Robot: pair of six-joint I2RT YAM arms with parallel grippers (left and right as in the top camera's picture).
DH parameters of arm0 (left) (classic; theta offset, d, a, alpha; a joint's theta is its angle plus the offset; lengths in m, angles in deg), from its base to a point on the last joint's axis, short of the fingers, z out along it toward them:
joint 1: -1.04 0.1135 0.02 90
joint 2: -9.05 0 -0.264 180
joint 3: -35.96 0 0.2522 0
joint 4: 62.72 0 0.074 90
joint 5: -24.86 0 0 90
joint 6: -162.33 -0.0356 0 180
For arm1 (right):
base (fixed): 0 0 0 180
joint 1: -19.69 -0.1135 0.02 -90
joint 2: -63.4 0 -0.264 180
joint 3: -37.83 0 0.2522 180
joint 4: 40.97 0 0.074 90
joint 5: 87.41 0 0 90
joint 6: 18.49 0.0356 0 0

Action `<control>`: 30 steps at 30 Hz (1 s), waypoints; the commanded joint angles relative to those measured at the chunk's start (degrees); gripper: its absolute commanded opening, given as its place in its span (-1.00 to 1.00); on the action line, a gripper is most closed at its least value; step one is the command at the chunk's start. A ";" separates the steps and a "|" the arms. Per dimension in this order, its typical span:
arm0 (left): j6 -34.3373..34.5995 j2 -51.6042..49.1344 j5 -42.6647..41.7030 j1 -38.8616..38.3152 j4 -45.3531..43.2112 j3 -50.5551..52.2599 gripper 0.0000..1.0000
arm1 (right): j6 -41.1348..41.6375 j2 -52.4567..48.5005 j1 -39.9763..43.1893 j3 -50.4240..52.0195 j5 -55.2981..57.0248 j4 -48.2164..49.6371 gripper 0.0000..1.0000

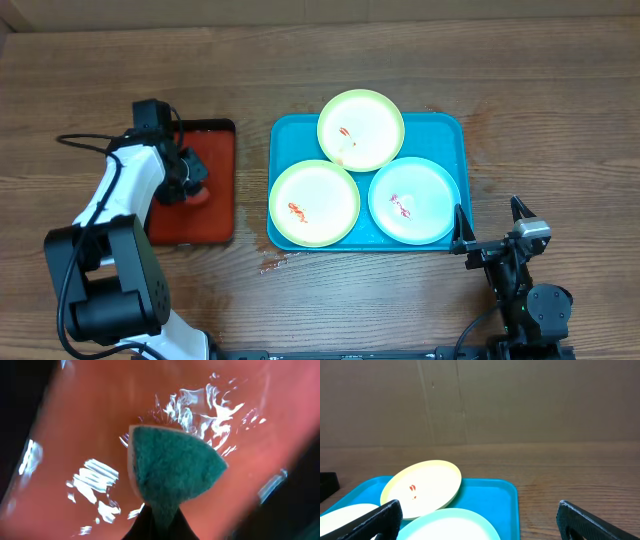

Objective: Clean dirty plates on tray and stack at the side
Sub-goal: 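Carry the sponge with the left gripper onto the lower-left yellow plate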

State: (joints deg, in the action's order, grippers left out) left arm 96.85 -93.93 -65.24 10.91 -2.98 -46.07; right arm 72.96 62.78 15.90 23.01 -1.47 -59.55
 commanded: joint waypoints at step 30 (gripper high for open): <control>-11.69 1.88 3.48 -41.40 -14.10 7.32 -0.81 | 0.00 0.46 -0.22 0.59 0.57 0.24 1.00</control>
State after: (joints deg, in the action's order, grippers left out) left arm 85.70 -89.19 -64.81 -30.36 -16.27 -39.19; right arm 72.98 62.78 15.90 23.01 -1.45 -59.50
